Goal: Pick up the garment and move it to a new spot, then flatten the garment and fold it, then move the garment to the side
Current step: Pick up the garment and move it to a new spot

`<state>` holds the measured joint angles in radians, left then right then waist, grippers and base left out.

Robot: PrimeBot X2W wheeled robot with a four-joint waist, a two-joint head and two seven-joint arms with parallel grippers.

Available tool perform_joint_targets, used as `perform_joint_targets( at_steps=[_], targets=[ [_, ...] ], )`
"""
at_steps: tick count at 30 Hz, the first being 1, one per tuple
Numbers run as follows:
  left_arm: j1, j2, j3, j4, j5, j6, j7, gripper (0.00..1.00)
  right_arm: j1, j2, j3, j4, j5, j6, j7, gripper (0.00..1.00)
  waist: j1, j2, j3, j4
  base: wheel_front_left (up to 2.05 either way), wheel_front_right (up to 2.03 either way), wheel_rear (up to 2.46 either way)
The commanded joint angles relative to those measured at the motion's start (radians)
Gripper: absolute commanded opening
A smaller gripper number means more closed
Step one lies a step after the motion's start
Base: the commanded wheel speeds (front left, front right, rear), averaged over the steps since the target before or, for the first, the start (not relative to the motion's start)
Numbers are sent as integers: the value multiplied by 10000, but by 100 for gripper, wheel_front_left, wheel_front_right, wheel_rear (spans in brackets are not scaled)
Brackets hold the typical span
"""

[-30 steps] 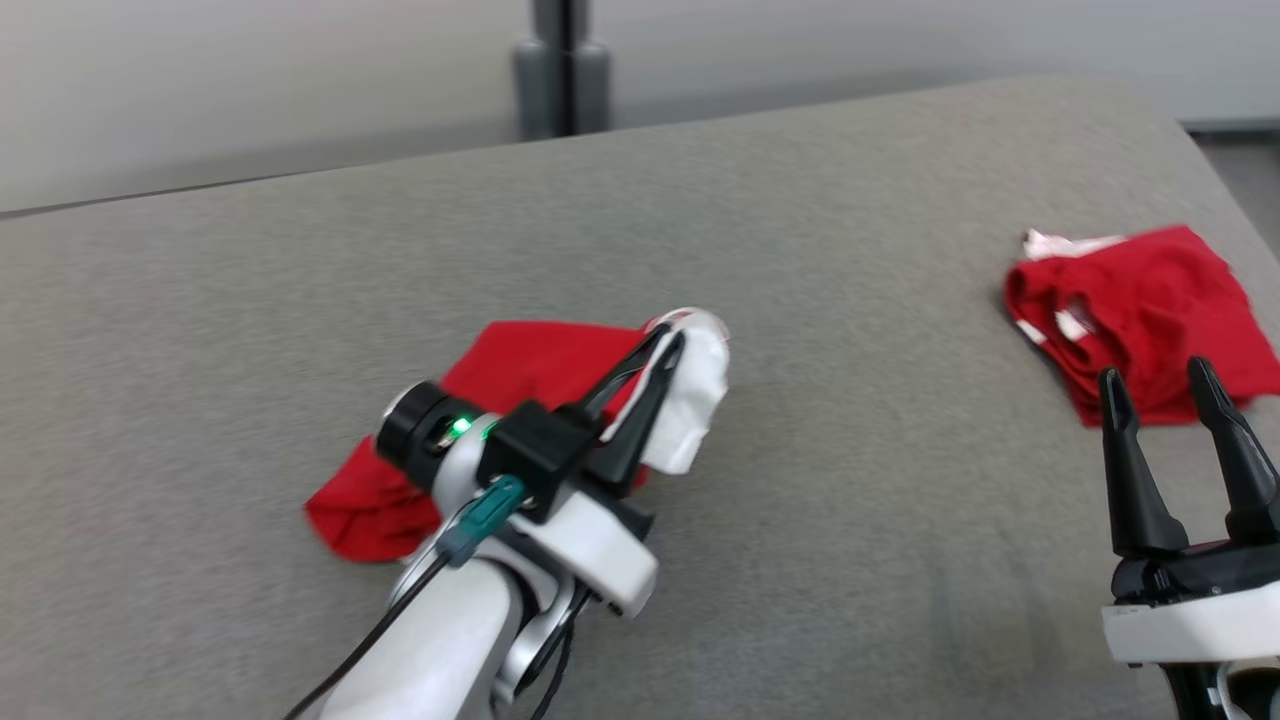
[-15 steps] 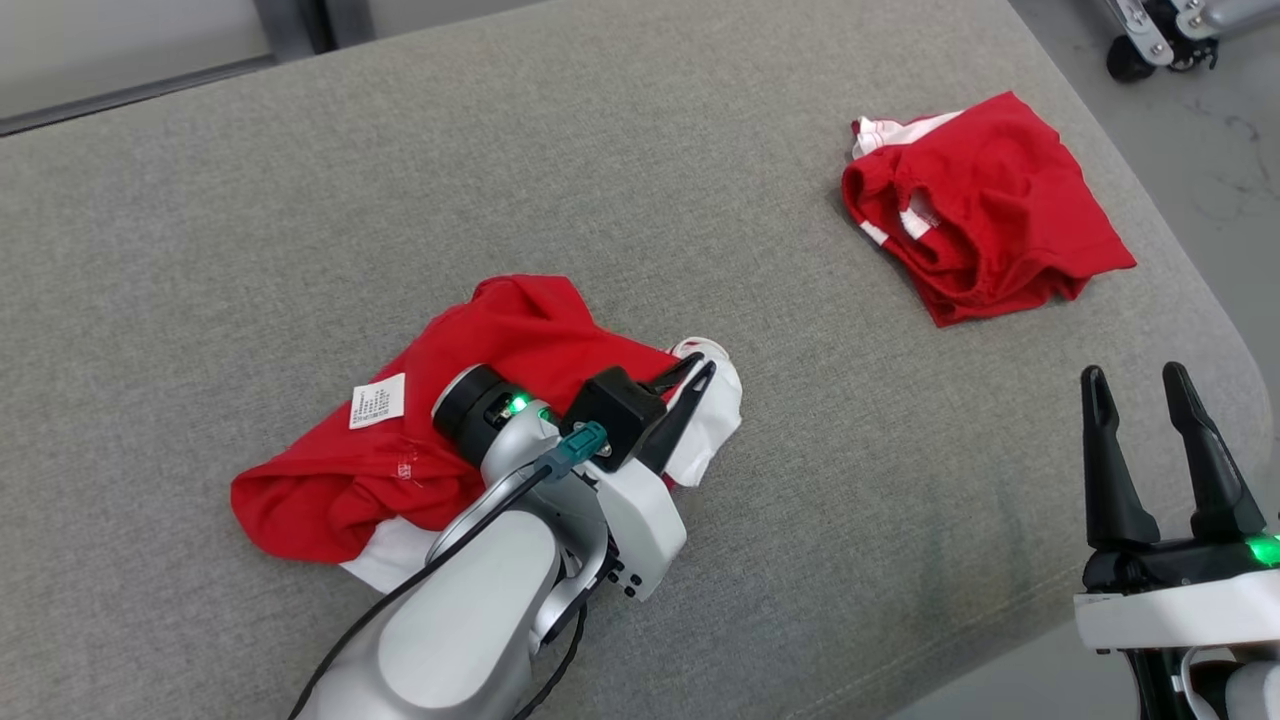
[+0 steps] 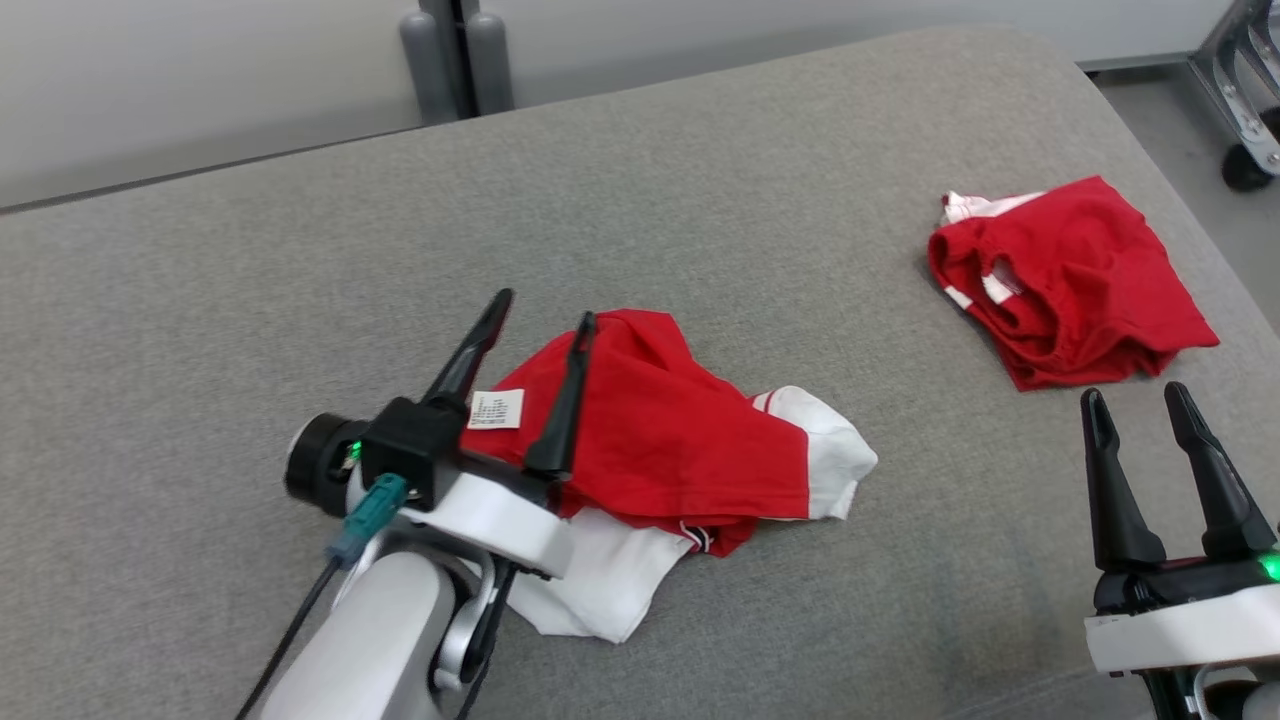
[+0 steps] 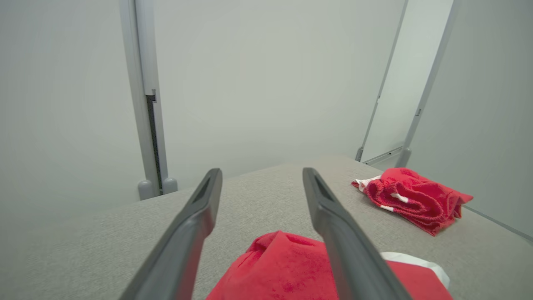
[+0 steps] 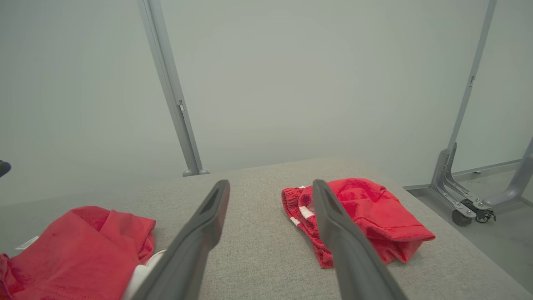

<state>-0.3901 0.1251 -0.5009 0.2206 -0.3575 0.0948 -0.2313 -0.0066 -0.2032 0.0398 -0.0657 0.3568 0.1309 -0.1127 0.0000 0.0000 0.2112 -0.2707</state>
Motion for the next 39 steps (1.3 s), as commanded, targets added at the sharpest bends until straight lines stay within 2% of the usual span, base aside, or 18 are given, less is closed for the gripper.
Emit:
perform_joint_targets(
  at_steps=[1,2,11,16,19,24,30,39],
  targets=[
    [343,226,283,-153,-102,196,-87,100,151,-85,-54,-63,-78,-2,101,100,0,0,-460,568,0,0,0],
    [343,226,283,-153,-102,196,-87,100,151,-85,-54,-63,-78,-2,101,100,0,0,-460,568,0,0,0],
    [2146,1318,2033,-1116,-537,1216,-273,100,742,-290,-178,-393,-164,-4,617,100,0,0,-1060,1709,0,0,0],
    [3137,1770,2754,-1722,-928,1267,-311,100,956,-359,-174,-498,-135,-4,822,100,0,0,-1317,2153,0,0,0],
    [3589,1982,3038,-1933,-1185,1100,-304,100,1090,-369,-158,-540,-148,-4,931,100,0,0,-1456,2285,0,0,0],
    [4072,2275,2960,-2159,-1281,928,-65,100,1320,-439,-82,-524,-89,-4,1147,100,0,0,-1715,2325,0,0,0],
    [4747,2423,2776,-2502,-1170,1114,295,100,1657,-486,46,-426,-38,-4,1314,100,0,0,-2163,2193,0,0,0],
    [5259,2544,2628,-3045,-1102,1338,613,100,1861,-356,-116,-584,-125,-4,1361,100,0,0,-2269,2216,0,0,0]
  ],
)
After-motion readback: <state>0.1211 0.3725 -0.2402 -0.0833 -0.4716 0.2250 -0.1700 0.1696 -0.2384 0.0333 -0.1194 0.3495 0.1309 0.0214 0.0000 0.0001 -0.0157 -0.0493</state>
